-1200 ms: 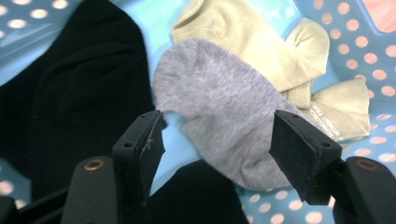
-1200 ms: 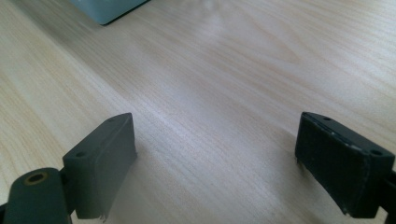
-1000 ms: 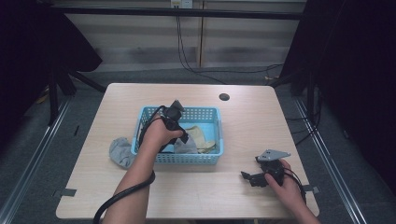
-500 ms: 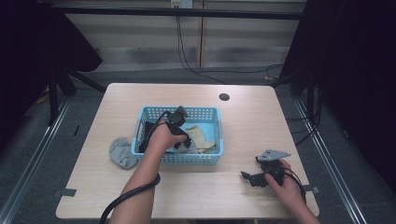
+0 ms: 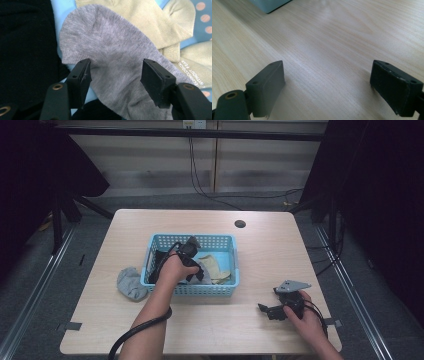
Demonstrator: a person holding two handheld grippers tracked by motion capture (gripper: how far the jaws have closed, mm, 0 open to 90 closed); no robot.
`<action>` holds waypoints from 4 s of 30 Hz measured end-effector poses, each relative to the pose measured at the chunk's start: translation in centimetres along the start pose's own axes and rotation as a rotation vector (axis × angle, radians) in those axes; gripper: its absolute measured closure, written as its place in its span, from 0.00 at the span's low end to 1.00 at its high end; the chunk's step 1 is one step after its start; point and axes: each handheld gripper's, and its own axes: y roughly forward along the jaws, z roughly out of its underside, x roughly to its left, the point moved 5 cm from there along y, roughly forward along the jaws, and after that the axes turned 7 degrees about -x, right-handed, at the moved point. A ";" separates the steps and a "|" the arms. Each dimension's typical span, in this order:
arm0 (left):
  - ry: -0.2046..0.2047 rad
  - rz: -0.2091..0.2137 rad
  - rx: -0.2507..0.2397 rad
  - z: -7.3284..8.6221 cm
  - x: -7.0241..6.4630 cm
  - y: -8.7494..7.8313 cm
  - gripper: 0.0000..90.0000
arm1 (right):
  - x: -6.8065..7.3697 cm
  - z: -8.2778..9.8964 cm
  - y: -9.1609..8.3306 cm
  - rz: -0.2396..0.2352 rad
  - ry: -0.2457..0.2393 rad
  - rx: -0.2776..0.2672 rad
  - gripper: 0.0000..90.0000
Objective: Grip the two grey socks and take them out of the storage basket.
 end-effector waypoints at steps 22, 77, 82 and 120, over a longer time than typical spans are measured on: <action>0.031 -0.018 0.062 0.0 -0.5 -0.2 0.96 | 0.0 0.0 0.0 0.000 0.004 0.003 0.13; -0.012 -0.058 0.001 -2.6 2.3 -12.7 0.95 | 0.0 0.0 0.0 -0.001 0.000 0.003 0.13; -0.018 -0.062 0.007 -2.5 2.3 -13.3 0.95 | 0.0 0.0 0.0 0.000 0.001 0.002 0.13; -0.097 -0.103 -0.037 -0.2 6.0 -18.7 0.94 | 0.0 0.0 0.0 0.000 0.001 0.003 0.13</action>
